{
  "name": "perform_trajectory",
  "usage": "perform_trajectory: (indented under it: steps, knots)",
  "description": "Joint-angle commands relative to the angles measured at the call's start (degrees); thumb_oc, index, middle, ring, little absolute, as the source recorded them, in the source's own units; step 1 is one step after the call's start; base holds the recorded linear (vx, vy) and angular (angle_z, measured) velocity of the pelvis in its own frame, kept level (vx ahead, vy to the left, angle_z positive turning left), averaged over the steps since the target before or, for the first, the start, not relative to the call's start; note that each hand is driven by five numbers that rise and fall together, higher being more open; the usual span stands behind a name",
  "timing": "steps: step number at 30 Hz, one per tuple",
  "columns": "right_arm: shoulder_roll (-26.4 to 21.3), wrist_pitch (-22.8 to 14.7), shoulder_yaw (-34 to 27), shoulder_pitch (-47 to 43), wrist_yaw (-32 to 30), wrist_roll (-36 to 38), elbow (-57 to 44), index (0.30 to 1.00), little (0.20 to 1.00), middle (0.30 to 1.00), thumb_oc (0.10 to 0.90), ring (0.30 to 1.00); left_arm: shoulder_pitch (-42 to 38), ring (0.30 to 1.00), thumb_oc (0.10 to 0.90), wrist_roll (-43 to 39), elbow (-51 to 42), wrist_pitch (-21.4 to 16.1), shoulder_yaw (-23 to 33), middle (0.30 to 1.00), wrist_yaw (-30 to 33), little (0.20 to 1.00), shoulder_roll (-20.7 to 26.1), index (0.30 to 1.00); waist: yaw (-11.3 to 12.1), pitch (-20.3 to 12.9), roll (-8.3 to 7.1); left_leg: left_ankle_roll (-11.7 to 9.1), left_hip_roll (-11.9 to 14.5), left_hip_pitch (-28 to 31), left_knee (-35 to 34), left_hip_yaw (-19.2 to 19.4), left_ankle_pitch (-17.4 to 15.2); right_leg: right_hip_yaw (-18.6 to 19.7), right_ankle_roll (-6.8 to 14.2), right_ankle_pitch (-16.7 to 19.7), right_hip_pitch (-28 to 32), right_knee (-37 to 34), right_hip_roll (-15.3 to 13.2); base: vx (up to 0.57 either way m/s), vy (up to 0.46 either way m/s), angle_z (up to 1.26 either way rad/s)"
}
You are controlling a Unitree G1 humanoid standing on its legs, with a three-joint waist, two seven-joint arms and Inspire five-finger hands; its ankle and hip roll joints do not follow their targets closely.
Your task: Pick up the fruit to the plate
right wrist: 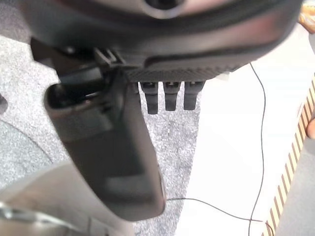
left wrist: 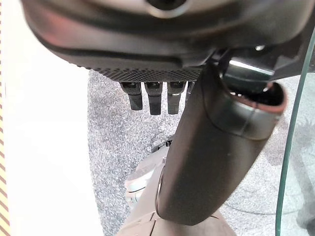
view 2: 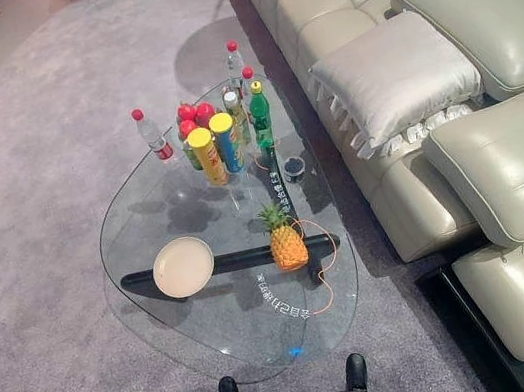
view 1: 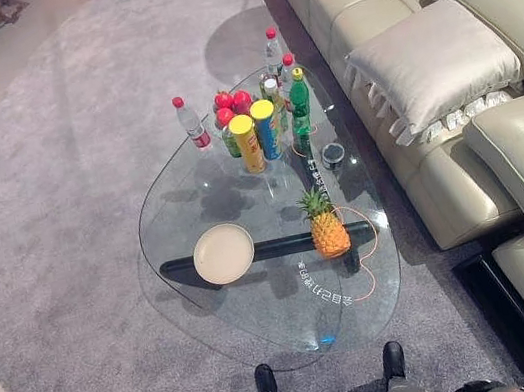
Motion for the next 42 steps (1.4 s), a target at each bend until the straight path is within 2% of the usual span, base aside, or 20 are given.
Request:
perform_trajectory:
  steps: [1,2,6,8,16,22,30,37,42]
  knots:
    - [-2.6,0.6,0.8,-2.3,-1.4,-1.5,1.3,0.900,0.900,0.900,0.800,0.900,-3.1,0.900,0.800,-2.7,2.5,0.3,-2.0,0.900,-1.0,0.900,0.5,0.900,0.6,2.8,-2.08,0.2,0.8,-1.5,-0.1,-2.5,-1.2,0.5,1.9,-0.4,-2.0,2.0,-5.0,-0.10,-0.003,0.03]
    - [-3.7,0.7,1.2,-3.8,-1.6,-1.3,0.5,0.900,0.900,0.900,0.800,0.900,-4.5,0.900,0.800,-4.8,2.1,0.6,-2.2,0.900,-0.7,0.900,0.7,0.900,0.9,4.8,-1.95,0.3,0.6,-3.0,-0.1,-2.9,-0.6,1.1,1.7,-0.6,-4.0,3.2,-5.1,-0.11,-0.017,0.03]
    - [-5.7,0.1,2.4,-8.8,-2.4,1.9,-0.6,0.900,0.900,0.900,0.800,0.900,-9.4,0.900,0.800,-10.3,1.2,0.4,-2.1,0.900,-3.2,0.900,2.8,0.900,1.1,9.1,-1.99,0.3,0.6,-7.7,0.6,-2.6,0.2,2.0,1.3,-0.8,-9.0,4.8,-4.8,-0.17,-0.044,0.02]
    - [-6.8,-0.4,2.5,-12.0,-3.8,4.4,-1.5,0.900,0.900,0.900,0.800,0.900,-12.6,0.900,0.800,-13.9,0.1,-0.2,-1.7,0.900,-2.8,0.900,4.1,0.900,0.9,11.4,-2.11,0.2,0.4,-12.1,3.2,-3.4,0.2,2.6,1.1,-0.8,-13.5,7.1,-4.6,-0.21,-0.044,-0.08]
    - [-9.1,-6.5,0.3,-17.4,-12.1,9.9,-5.4,0.900,0.900,0.900,0.800,0.900,-18.1,0.900,0.800,-25.3,-5.1,-2.4,1.6,0.900,3.9,0.900,6.6,0.900,0.4,15.8,-2.96,0.3,-0.1,-23.6,12.9,-5.4,-1.0,4.9,1.0,-1.8,-24.9,15.6,-4.6,-0.12,-0.035,0.01]
    - [-8.9,-10.6,-0.9,-18.6,-17.1,11.4,-8.3,0.900,0.900,0.900,0.800,0.900,-19.7,0.900,0.800,-28.3,-7.3,-5.1,3.5,0.900,10.2,0.900,7.5,0.900,0.3,15.8,-3.94,0.4,0.0,-31.5,20.1,-7.2,-3.1,5.9,0.7,-3.0,-32.6,21.0,-4.1,-0.07,-0.043,0.05]
    - [-9.6,-14.0,0.2,-21.4,-19.8,12.6,-11.0,0.900,0.900,0.900,0.800,0.900,-20.8,0.900,0.800,-27.1,-7.2,-5.6,4.8,0.900,17.7,0.900,8.3,0.900,0.5,15.8,-4.89,0.5,0.4,-38.4,25.8,-8.5,-4.5,6.6,0.0,-3.6,-39.0,25.1,-3.6,-0.05,-0.025,-0.01]
    - [-10.4,-16.4,1.0,-24.2,-23.5,13.7,-13.0,0.900,0.900,0.900,0.800,0.900,-22.0,0.900,0.800,-27.4,-6.9,-7.7,4.8,0.900,21.4,0.900,8.0,0.900,0.7,15.8,-4.43,0.7,0.0,-42.1,28.3,-9.5,-5.1,6.8,-0.2,-3.9,-42.9,27.3,-4.0,0.00,-0.002,0.00]
    - [-11.1,-16.5,2.6,-25.4,-24.5,11.6,-15.4,0.900,0.900,0.900,0.800,0.900,-22.0,0.900,0.800,-27.1,-7.8,-7.7,4.2,0.900,21.6,0.900,7.9,0.900,0.8,15.8,-3.88,0.8,-0.3,-43.8,29.2,-10.1,-5.3,7.0,-0.3,-4.1,-44.8,28.5,-4.3,0.00,0.000,0.00]
